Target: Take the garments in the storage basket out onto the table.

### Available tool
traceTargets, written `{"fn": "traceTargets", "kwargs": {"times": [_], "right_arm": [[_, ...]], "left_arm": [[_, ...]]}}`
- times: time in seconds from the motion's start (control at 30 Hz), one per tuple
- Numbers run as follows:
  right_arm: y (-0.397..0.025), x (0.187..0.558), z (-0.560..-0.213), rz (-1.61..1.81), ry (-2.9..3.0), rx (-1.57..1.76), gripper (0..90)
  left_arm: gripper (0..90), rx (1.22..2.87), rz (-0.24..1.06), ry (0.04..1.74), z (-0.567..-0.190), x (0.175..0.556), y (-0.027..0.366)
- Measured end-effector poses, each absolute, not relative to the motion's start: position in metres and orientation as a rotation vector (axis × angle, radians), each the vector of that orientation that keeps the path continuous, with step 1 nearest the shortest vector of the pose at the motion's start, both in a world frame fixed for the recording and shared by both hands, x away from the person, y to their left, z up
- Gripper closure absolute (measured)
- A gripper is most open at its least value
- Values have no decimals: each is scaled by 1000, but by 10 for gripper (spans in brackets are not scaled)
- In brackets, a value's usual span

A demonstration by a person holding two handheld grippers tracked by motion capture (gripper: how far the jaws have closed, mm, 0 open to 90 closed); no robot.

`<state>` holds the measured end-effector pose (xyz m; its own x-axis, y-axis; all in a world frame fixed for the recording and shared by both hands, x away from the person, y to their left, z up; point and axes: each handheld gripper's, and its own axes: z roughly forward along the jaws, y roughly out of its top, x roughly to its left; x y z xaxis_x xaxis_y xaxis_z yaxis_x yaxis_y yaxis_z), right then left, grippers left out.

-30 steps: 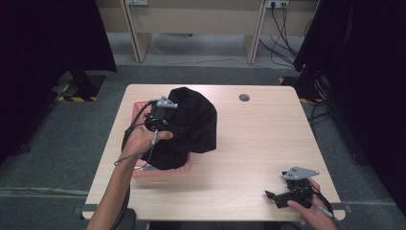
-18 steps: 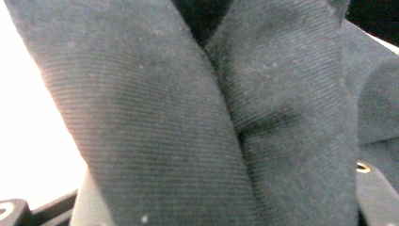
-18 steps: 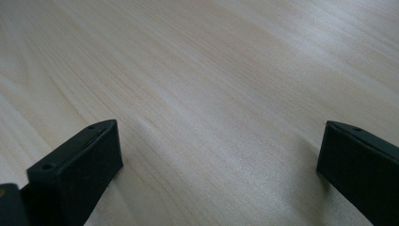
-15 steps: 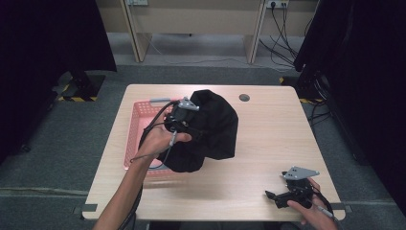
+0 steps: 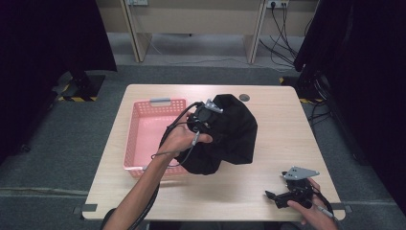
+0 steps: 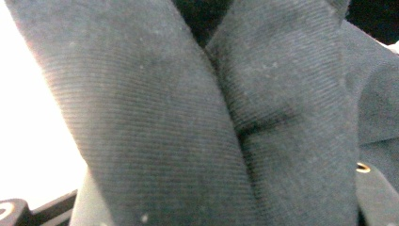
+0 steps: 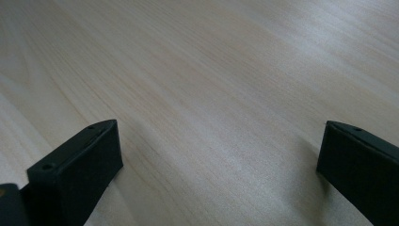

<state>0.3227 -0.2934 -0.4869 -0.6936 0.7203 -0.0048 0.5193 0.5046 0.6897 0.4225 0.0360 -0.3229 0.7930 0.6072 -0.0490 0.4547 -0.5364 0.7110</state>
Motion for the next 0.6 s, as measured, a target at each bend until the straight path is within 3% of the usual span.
{"fn": "traceTargets", "kwargs": {"times": [0.6], "right_arm": [[-293,322,-487,982,2460,1042,6]], "left_arm": [[379,2258,194,839,-356,440,-5]]}}
